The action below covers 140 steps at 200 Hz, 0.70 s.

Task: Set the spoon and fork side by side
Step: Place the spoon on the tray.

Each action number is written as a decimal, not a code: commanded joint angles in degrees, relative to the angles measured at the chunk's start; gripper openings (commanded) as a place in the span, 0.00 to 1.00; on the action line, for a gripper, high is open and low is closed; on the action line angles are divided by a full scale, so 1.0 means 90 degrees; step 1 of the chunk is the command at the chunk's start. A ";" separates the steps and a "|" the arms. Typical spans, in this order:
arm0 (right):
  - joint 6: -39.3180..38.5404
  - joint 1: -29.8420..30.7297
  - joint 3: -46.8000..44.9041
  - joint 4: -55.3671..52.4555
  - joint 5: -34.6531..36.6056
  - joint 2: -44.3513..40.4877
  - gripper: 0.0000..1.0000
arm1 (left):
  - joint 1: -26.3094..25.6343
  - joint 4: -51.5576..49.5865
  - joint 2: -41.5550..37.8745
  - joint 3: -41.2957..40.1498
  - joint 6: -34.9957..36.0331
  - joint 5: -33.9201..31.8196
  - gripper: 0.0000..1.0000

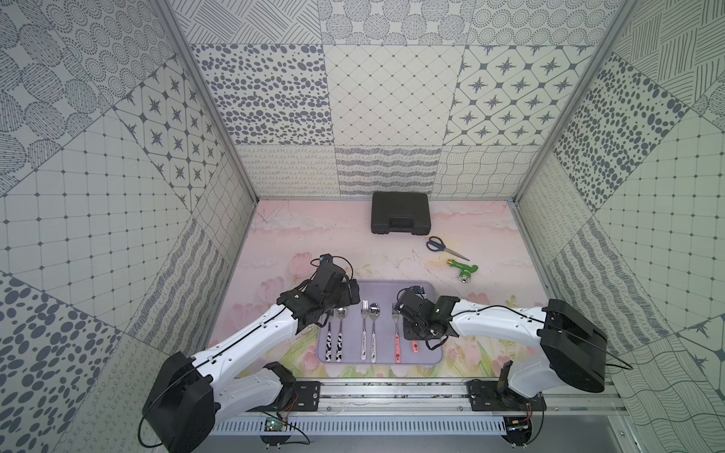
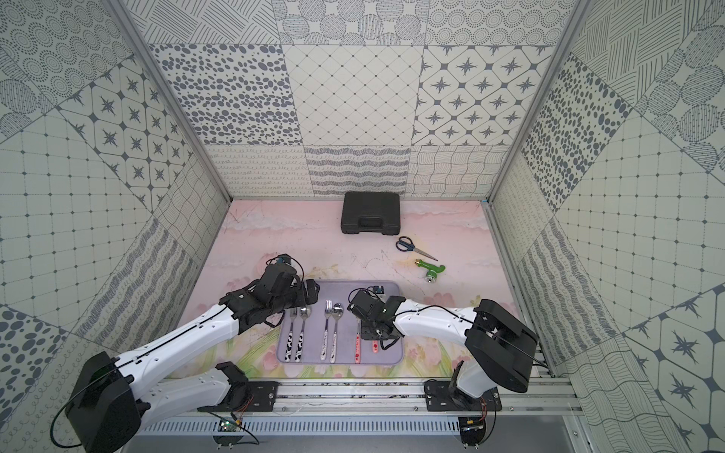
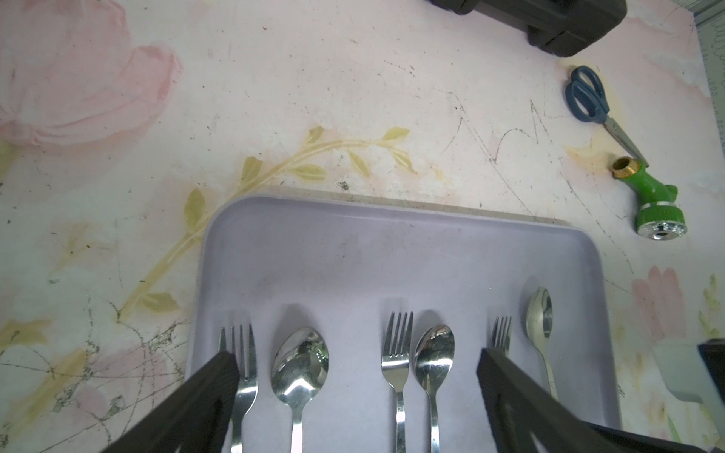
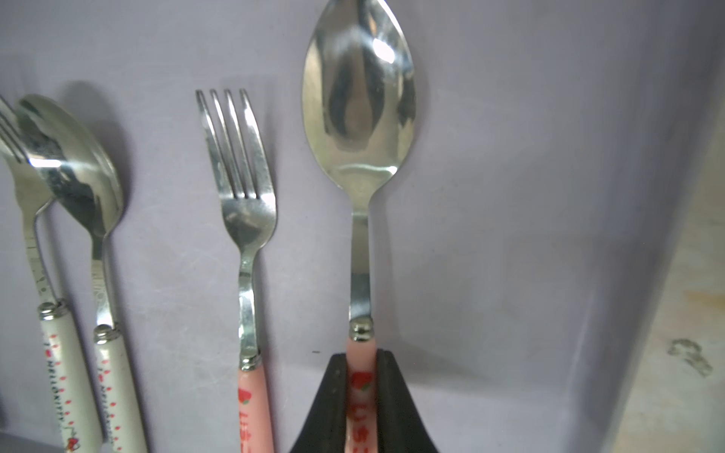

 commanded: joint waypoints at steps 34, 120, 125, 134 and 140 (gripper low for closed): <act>0.0595 0.0365 -0.0181 0.0152 0.0162 -0.0094 0.00 | 0.0061 -0.0099 -0.0123 -0.0043 -0.0078 0.0116 1.00; 0.0944 0.0641 -0.0296 0.0407 0.0139 -0.0038 0.00 | 0.0067 -0.0109 -0.0196 -0.0063 -0.0098 0.0153 1.00; 0.0955 0.0651 -0.0293 0.0424 0.0133 -0.0027 0.00 | 0.0072 -0.0108 -0.0206 -0.0063 -0.0106 0.0156 1.00; 0.0959 0.0661 -0.0273 0.0425 0.0134 0.0007 0.00 | 0.0069 -0.0108 -0.0205 -0.0063 -0.0099 0.0150 1.00; 0.0962 0.0662 -0.0272 0.0425 0.0125 0.0018 0.00 | 0.0067 -0.0116 -0.0220 -0.0063 -0.0103 0.0146 1.00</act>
